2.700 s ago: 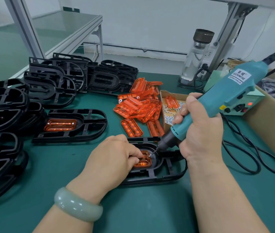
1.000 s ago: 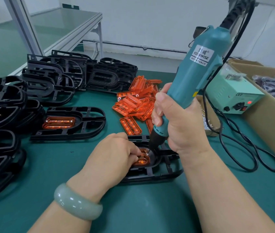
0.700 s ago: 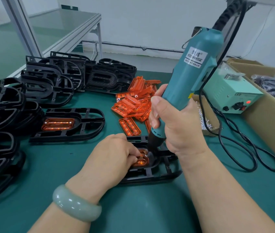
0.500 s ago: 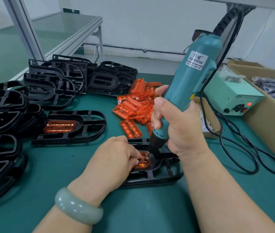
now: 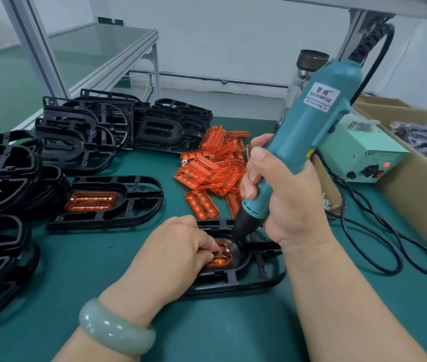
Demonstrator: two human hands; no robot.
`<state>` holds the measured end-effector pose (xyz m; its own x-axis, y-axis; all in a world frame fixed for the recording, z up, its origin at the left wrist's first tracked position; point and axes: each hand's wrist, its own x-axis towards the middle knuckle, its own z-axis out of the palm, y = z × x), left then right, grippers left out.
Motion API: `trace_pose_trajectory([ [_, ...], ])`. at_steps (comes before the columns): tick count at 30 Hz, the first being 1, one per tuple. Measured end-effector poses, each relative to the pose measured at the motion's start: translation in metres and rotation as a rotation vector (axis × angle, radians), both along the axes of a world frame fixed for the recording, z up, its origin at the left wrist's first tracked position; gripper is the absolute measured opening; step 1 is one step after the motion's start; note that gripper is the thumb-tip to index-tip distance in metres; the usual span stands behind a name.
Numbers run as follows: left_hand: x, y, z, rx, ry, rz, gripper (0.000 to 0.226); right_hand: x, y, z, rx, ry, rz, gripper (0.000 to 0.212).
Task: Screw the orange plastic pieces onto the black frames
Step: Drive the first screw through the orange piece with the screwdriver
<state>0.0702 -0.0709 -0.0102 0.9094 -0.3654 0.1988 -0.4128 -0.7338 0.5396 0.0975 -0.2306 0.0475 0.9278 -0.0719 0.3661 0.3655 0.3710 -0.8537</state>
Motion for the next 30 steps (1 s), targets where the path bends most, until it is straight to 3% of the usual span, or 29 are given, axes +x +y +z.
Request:
trace_pose_trajectory([
  [8, -0.001, 0.000, 0.000, -0.011, 0.022, 0.003, 0.016, 0.002, -0.009, 0.008, 0.119, 0.083, -0.067, 0.004],
  [21, 0.003, 0.003, -0.002, -0.039, 0.020, -0.059, 0.014, 0.001, -0.022, -0.025, 0.658, 0.185, -0.109, 0.009],
  [30, 0.002, 0.001, -0.001, -0.038, 0.020, -0.032, 0.015, -0.002, -0.039, -0.030, 0.701, 0.200, -0.153, 0.009],
])
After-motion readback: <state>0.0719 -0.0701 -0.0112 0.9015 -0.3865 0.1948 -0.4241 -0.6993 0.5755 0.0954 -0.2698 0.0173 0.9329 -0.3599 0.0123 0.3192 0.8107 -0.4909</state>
